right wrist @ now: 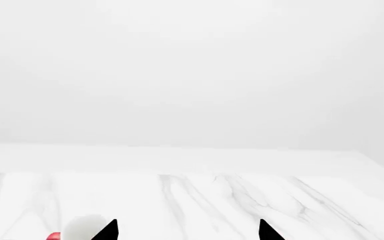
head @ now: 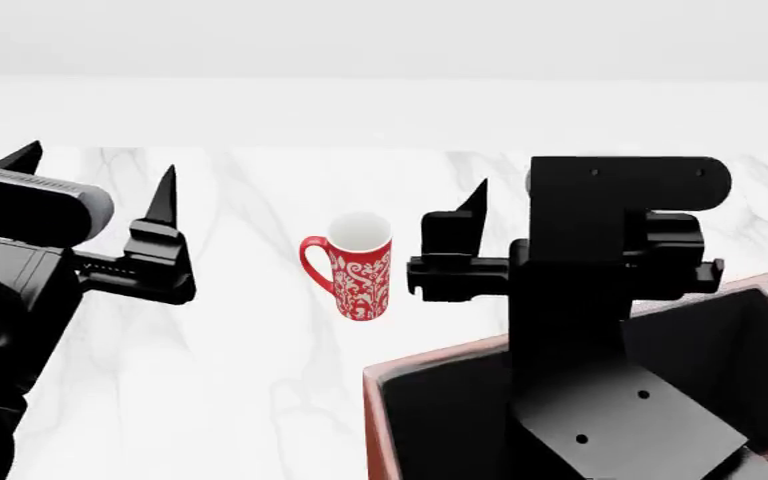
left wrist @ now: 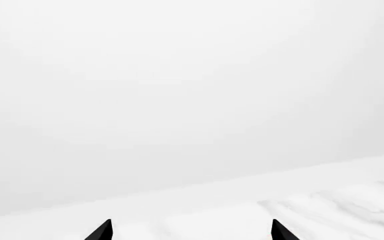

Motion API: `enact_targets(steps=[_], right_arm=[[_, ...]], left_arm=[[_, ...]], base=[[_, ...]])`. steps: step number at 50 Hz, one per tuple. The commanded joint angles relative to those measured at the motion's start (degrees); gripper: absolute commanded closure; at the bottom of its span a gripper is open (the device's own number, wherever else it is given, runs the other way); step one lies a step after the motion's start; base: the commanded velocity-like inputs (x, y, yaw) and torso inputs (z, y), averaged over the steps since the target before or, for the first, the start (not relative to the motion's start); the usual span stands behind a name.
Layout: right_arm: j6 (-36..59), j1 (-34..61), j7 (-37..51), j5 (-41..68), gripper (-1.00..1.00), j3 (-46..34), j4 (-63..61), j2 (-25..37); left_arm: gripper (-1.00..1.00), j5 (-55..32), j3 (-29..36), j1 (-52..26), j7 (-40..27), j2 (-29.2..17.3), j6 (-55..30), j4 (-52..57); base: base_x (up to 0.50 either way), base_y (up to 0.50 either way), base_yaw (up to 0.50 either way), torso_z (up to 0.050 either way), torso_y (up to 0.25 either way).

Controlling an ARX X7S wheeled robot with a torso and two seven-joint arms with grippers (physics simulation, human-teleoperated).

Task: Pick up the book and place it in the right compartment of the caddy.

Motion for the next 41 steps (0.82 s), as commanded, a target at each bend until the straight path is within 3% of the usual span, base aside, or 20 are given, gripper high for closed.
enact_targets(steps=[1, 41], right_arm=[[-1.42, -0.64, -0.99, -2.19, -1.00, -1.75, -1.85, -2.09], [3.55, 3.46, 2.39, 2.44, -1.00, 0.60, -7.47, -1.04]], left_arm=[[-1.00, 1.47, 3.14, -6.13, 2.14, 1.98, -0.81, -2.82], [-1.00, 0.25, 3.99, -9.81, 0.66, 1.78, -4.83, 0.89]], base=[[0.00, 0.00, 0.00, 0.000, 0.000], [0.00, 0.00, 0.00, 0.000, 0.000]])
